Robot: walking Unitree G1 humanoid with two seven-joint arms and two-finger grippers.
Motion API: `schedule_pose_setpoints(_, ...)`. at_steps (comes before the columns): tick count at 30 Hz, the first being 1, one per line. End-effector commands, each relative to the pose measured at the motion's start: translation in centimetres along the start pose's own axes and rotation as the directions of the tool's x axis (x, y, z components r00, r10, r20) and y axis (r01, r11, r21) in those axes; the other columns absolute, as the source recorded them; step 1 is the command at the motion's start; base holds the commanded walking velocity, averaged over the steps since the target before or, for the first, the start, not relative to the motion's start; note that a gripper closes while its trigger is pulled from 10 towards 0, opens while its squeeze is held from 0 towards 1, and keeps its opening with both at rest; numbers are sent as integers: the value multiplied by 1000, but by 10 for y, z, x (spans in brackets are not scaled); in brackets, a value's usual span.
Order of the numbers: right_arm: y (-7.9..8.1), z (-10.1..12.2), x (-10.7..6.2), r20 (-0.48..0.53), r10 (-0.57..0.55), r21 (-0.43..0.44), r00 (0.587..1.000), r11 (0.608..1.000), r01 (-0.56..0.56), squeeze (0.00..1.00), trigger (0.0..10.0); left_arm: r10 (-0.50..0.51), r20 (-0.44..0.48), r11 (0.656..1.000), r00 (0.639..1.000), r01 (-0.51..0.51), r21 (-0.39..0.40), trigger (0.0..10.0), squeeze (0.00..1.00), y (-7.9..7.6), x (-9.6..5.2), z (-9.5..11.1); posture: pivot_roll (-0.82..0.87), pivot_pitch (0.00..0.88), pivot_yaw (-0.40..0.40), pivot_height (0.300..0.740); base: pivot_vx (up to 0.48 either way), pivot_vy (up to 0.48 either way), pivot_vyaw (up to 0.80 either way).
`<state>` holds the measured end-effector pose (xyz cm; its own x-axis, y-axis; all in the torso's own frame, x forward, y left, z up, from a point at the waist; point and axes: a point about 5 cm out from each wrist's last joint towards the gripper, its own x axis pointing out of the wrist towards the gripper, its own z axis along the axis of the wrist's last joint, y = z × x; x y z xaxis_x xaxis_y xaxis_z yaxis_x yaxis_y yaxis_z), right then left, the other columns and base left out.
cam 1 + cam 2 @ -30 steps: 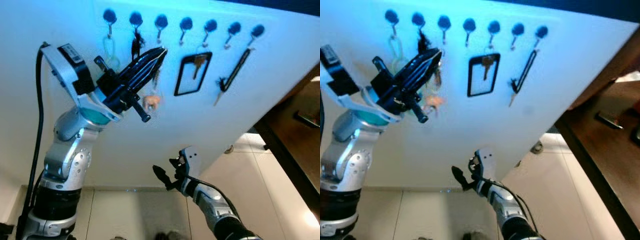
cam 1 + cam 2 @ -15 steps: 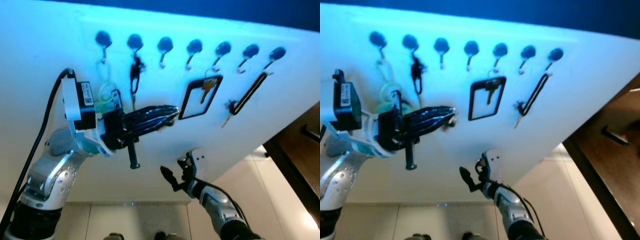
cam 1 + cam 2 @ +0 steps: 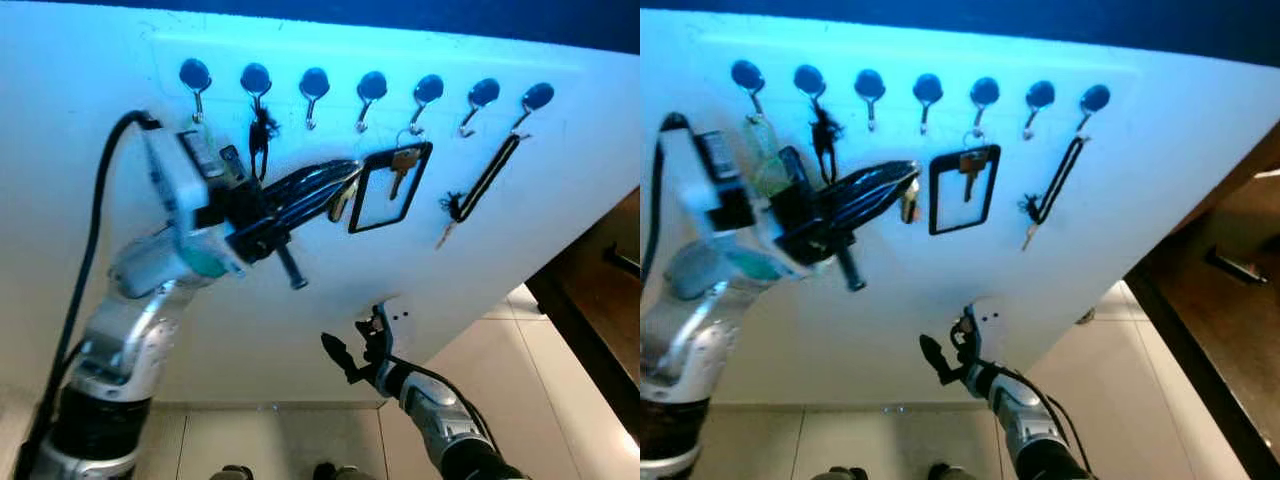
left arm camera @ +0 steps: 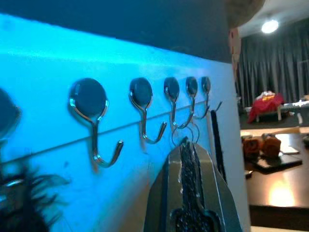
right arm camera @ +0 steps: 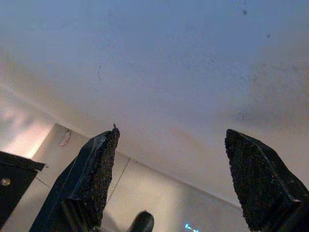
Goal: Hang keys on a hook
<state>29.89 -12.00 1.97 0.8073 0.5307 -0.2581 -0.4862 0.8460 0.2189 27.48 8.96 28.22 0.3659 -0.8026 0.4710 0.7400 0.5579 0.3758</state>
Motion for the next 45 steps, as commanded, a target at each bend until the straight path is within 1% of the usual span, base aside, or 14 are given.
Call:
schedule_pose_setpoints(1, -2, -6, -3, -21, -17, 14, 1000, 1000, 17, 0, 10000, -9, -16, 1000, 1000, 9, -2, 10000, 0, -6, 3, -3, 95, 67, -5, 740, 0, 0, 0)
schedule_pose_setpoints(6, -3, -6, -4, -18, -18, 14, 1000, 1000, 18, 0, 10000, -9, 6, 1000, 1000, 9, -23, 10000, 0, -12, 4, -2, 97, 73, -4, 740, 0, 0, 0)
schedule_pose_setpoints(13, -3, -7, -4, -23, -20, 14, 1000, 1000, 20, 0, 10000, -17, 53, 999, 998, 19, -37, 10000, 0, -13, 3, 6, 101, 76, -6, 740, 0, 0, 0)
schedule_pose_setpoints(15, -3, -7, -4, -22, -20, 16, 1000, 1000, 20, 0, 10000, -6, 66, 999, 998, 9, -38, 10000, 0, -11, 2, 9, 101, 76, -5, 740, 0, 0, 0)
schedule_pose_setpoints(16, -3, -6, -4, -22, -20, 13, 1000, 1000, 20, 0, 10000, 19, 92, 999, 996, -15, -46, 10000, 0, -7, 2, 14, 103, 77, -5, 740, 0, 0, 0)
schedule_pose_setpoints(21, -3, -6, -3, -19, -22, 18, 1000, 1000, 22, 0, 10000, 57, 126, 996, 990, -48, -74, 10000, 0, -1, 0, 20, 104, 81, -3, 740, 0, 0, 0)
schedule_pose_setpoints(28, -3, -5, -3, -17, -23, 17, 1000, 1000, 23, 0, 10000, 62, 122, 994, 991, -51, -92, 10000, 0, -5, 4, 17, 100, 85, -2, 740, 0, 0, 0)
schedule_pose_setpoints(32, -3, -6, -4, -17, -25, 18, 1000, 1000, 25, 0, 10000, 51, 129, 992, 990, -35, -121, 10000, 0, -10, 7, 16, 98, 88, -1, 740, 0, 0, 0)
schedule_pose_setpoints(35, -3, -6, -4, -17, -25, 19, 1000, 999, 26, 0, 10000, 47, 130, 992, 990, -31, -126, 10000, 0, -11, 8, 16, 96, 89, 1, 740, 0, 0, 0)
schedule_pose_setpoints(38, -3, -6, -4, -17, -26, 21, 1000, 999, 27, 0, 10000, 34, 131, 988, 991, -14, -155, 10000, 0, -15, 10, 14, 96, 90, 0, 740, 0, 0, 0)
schedule_pose_setpoints(45, -3, -7, -4, -16, -27, 23, 1000, 999, 27, 0, 10000, 39, 118, 985, 992, -19, -172, 10000, 0, -15, 14, 6, 95, 90, 1, 740, 0, 0, 0)
